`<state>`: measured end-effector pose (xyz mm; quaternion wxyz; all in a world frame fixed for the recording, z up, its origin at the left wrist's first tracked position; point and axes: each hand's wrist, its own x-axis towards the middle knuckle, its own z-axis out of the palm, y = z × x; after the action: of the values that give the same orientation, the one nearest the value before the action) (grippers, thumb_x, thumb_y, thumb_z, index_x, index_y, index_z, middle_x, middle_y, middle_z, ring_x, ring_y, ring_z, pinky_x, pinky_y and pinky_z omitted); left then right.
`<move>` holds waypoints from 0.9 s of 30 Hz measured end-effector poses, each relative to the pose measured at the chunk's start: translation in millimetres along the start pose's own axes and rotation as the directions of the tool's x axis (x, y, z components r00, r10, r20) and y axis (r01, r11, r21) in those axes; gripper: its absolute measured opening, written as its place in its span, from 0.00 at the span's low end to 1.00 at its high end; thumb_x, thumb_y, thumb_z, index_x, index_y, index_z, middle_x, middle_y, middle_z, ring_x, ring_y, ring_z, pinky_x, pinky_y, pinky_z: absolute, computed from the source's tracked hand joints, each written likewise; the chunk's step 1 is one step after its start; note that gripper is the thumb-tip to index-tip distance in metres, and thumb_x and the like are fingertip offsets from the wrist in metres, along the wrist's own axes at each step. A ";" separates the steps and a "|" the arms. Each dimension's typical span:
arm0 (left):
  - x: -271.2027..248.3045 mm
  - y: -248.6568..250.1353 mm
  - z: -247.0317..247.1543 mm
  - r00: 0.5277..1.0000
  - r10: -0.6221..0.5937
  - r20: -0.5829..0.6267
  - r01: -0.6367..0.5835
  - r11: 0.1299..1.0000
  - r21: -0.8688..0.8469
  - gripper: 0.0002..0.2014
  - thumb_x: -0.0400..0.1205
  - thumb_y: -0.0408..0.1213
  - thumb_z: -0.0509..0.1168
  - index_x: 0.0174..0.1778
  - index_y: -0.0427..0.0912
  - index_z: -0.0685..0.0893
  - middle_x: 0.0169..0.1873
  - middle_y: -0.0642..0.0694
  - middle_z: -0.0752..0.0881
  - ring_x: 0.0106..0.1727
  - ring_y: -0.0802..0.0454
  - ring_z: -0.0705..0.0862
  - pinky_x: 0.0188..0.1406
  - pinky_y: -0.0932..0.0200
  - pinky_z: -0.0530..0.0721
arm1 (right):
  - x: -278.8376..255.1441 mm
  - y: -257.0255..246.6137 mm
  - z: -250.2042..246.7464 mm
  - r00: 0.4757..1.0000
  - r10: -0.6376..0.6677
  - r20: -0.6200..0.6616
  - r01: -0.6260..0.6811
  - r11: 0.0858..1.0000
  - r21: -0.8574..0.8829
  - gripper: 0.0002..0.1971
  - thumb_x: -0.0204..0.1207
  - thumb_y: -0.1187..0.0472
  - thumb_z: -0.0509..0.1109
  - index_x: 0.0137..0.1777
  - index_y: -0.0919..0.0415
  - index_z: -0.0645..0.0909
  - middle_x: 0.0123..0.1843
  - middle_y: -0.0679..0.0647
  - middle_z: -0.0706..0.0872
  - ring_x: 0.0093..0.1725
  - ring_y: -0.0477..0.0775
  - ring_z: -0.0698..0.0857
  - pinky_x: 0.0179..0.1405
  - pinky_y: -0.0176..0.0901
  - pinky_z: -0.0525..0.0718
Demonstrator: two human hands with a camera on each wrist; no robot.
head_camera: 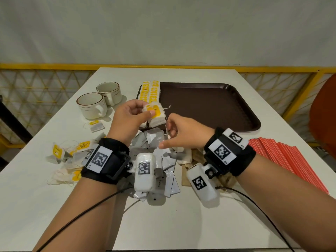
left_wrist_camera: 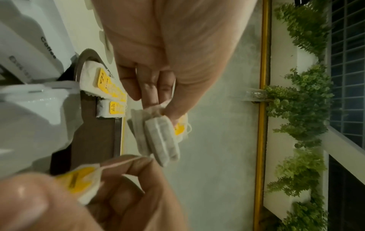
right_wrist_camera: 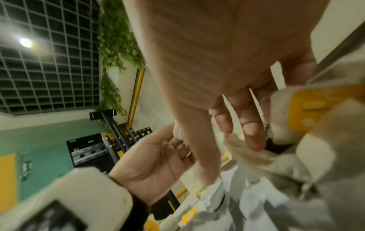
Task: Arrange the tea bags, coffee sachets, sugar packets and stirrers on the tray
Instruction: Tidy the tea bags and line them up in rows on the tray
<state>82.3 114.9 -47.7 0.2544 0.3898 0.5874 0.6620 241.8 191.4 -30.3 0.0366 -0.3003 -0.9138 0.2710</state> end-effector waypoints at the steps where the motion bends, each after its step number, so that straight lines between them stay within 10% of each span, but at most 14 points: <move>1: 0.1 -0.9 0.7 1.000 -0.002 0.007 0.002 1.000 -0.002 0.09 0.74 0.27 0.73 0.48 0.37 0.84 0.40 0.43 0.88 0.36 0.55 0.85 0.36 0.66 0.82 | 2.5 -0.9 3.8 1.000 -0.003 -0.004 0.003 0.998 -0.067 0.21 0.67 0.44 0.78 0.47 0.50 0.70 0.42 0.45 0.81 0.45 0.49 0.82 0.48 0.48 0.76; 8: 21.3 10.7 -9.0 0.999 -0.017 0.031 0.018 1.000 -0.025 0.07 0.77 0.25 0.70 0.41 0.41 0.82 0.31 0.51 0.87 0.28 0.62 0.83 0.30 0.70 0.81 | 12.9 7.3 -25.6 0.991 -0.058 -0.121 0.059 0.998 0.010 0.11 0.71 0.64 0.73 0.52 0.56 0.79 0.40 0.44 0.79 0.35 0.41 0.77 0.28 0.26 0.73; 12: 60.8 23.2 -11.5 0.970 -0.144 0.196 0.099 0.970 0.222 0.05 0.77 0.27 0.70 0.42 0.40 0.81 0.37 0.43 0.86 0.34 0.54 0.83 0.34 0.68 0.86 | 29.3 7.6 -50.0 0.974 -0.074 -0.213 0.087 0.995 0.051 0.08 0.74 0.63 0.74 0.52 0.62 0.85 0.42 0.51 0.83 0.42 0.47 0.80 0.38 0.31 0.78; 17: 107.1 15.3 0.1 0.900 -0.307 0.308 0.097 0.833 0.545 0.07 0.78 0.27 0.70 0.37 0.40 0.79 0.33 0.43 0.84 0.29 0.57 0.85 0.35 0.64 0.88 | 58.1 11.8 -55.6 1.000 0.027 -0.012 -0.023 0.974 0.224 0.04 0.78 0.66 0.70 0.47 0.56 0.80 0.46 0.57 0.85 0.42 0.52 0.85 0.45 0.49 0.88; 23: 131.7 7.1 5.7 0.846 -0.408 0.344 0.014 0.662 0.750 0.06 0.78 0.27 0.69 0.39 0.41 0.81 0.34 0.43 0.85 0.30 0.52 0.87 0.41 0.58 0.88 | 87.5 6.4 -43.7 0.992 0.025 0.127 -0.070 0.928 0.365 0.08 0.78 0.73 0.68 0.43 0.60 0.77 0.38 0.63 0.84 0.31 0.49 0.86 0.33 0.37 0.87; 27: 133.4 6.9 8.1 0.837 -0.399 0.375 -0.079 0.591 0.803 0.06 0.79 0.29 0.68 0.38 0.43 0.81 0.33 0.47 0.85 0.22 0.64 0.84 0.24 0.71 0.83 | 105.1 5.1 -34.8 0.991 0.019 0.135 -0.065 0.937 0.344 0.07 0.76 0.74 0.70 0.43 0.62 0.78 0.37 0.62 0.85 0.31 0.49 0.87 0.34 0.38 0.88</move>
<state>14.2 224.3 -11.9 0.2644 0.5673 0.7603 0.1737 166.7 271.1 -13.5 0.0238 -0.2902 -0.8455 0.4477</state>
